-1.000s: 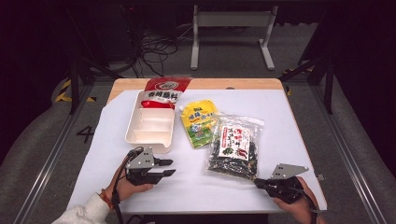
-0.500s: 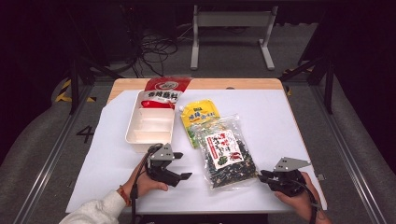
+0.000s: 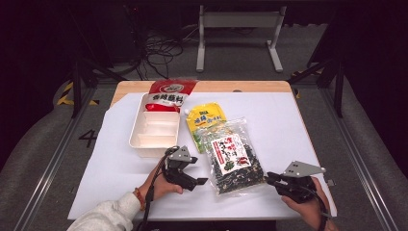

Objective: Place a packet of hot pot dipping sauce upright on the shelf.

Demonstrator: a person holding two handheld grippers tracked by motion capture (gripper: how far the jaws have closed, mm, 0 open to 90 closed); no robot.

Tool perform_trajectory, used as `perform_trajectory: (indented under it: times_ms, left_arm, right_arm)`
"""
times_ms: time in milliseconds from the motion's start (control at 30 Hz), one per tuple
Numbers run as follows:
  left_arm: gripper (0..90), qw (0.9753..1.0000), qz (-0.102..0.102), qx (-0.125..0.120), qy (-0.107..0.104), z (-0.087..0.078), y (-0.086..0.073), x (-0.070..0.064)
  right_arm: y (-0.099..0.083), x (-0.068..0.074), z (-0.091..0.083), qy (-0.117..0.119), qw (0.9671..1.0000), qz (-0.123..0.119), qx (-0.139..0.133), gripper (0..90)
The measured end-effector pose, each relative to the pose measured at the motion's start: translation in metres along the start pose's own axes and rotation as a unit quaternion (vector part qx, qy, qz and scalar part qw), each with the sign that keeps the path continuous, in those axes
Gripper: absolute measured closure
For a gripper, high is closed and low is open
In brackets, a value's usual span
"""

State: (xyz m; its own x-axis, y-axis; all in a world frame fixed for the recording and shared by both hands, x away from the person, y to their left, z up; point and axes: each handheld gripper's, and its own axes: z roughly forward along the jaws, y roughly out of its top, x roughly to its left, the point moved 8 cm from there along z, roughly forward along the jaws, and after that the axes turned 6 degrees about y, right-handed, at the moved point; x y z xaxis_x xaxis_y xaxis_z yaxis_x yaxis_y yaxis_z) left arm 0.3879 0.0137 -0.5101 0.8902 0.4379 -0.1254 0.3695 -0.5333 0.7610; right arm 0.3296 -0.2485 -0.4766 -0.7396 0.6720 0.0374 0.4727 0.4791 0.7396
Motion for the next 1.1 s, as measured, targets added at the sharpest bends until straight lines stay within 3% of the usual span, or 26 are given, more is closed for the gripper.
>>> perform_trajectory:
  times_ms: [67, 133, 200, 300, 433, 533, 600, 700, 800, 900, 1033, 1100]
  left_arm:
    - [13.1, 1.0000, -0.001, 0.008, 0.002, 0.005, 0.001, 0.003]
    - [13.0, 0.9997, 0.005, 0.016, 0.017, 0.010, 0.002, 0.008]
    - [12.9, 0.9997, -0.005, 0.016, 0.017, 0.013, 0.003, 0.012]
    - [11.6, 0.9996, -0.021, 0.013, 0.013, 0.016, 0.008, 0.015]
    - [9.5, 0.9996, -0.022, 0.012, 0.009, 0.020, 0.012, 0.016]
    - [7.9, 0.9994, -0.032, 0.011, 0.001, 0.021, 0.013, 0.014]
    - [9.1, 0.9995, -0.027, 0.012, -0.003, 0.021, 0.013, 0.012]
    - [8.8, 0.9991, -0.034, 0.015, -0.021, 0.023, 0.012, 0.009]
    - [9.1, 0.9979, -0.053, 0.010, -0.036, 0.023, 0.013, 0.010]
    - [7.6, 0.9970, -0.066, 0.009, -0.039, 0.024, 0.014, 0.010]
    - [7.3, 0.9958, -0.075, 0.007, -0.053, 0.024, 0.014, 0.007]
    - [6.4, 0.9952, -0.073, 0.007, -0.065, 0.025, 0.015, 0.006]
  right_arm:
    - [-0.008, 0.001, 0.010, 0.004, 0.9998, 0.003, 0.021, 87.2]
    - [-0.013, 0.001, 0.018, 0.007, 0.9995, 0.005, 0.030, 89.2]
    - [-0.015, 0.002, 0.024, 0.008, 0.9993, 0.006, 0.036, 90.0]
    - [-0.013, 0.000, 0.023, -0.004, 0.9994, 0.013, 0.033, 90.0]
    - [-0.014, -0.006, 0.018, -0.022, 0.9992, 0.016, 0.030, 90.0]
    - [-0.016, -0.007, 0.020, -0.020, 0.9990, 0.026, 0.030, 90.0]
    - [-0.015, -0.009, 0.020, -0.017, 0.9990, 0.032, 0.027, 89.9]
    - [-0.010, -0.010, 0.015, -0.027, 0.9992, 0.028, 0.010, 88.6]
    - [-0.006, -0.009, 0.013, -0.030, 0.9991, 0.026, -0.011, 85.7]
    - [-0.006, -0.009, 0.023, -0.030, 0.9992, 0.026, -0.005, 82.2]
    - [0.002, -0.010, 0.017, -0.037, 0.9985, 0.028, -0.030, 81.3]
    - [-0.001, -0.010, 0.021, -0.029, 0.9989, 0.031, -0.022, 80.3]
